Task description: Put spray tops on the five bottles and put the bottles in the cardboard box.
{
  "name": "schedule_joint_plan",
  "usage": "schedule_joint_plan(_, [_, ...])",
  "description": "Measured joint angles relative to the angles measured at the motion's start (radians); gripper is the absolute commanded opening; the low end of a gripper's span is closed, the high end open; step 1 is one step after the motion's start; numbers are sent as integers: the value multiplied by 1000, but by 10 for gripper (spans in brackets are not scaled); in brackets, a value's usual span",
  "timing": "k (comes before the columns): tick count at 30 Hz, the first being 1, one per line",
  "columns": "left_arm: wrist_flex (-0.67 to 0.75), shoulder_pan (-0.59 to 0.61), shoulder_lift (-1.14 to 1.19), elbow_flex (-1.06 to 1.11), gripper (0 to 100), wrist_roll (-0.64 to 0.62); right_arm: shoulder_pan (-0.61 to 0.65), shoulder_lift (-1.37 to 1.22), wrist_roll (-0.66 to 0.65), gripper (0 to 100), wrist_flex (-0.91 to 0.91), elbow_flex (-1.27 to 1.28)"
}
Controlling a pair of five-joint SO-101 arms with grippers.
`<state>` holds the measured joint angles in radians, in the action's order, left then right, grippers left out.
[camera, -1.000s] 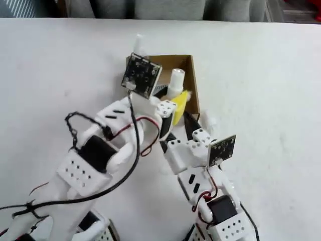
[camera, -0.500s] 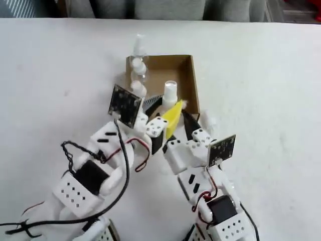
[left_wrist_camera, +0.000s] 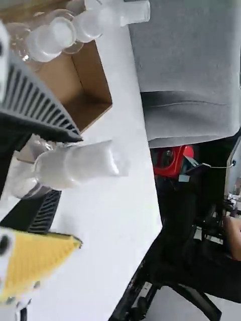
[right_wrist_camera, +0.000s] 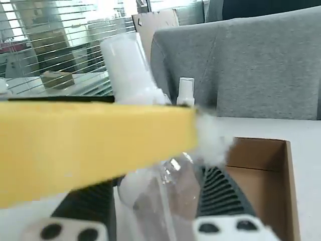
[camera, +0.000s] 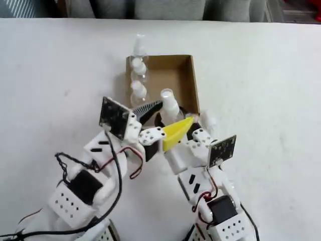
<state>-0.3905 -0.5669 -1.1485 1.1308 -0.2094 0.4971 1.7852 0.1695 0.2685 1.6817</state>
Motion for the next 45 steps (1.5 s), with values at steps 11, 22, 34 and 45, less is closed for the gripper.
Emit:
schedule_joint_plan(11, [-100, -2, -192, 0, 286, 52, -8, 0, 0, 15, 0, 0])
schedule_joint_plan(22, [-362, -2, -454, -48, 24, 126, -44, 0, -40, 15, 0, 0])
schedule_joint_plan(34, [-514, 140, -542, -11, 23, 132, -152, 0, -41, 15, -38, 0])
schedule_joint_plan(45, [-245, 381, -529, 442, 23, 130, -232, -17, -41, 15, -150, -38])
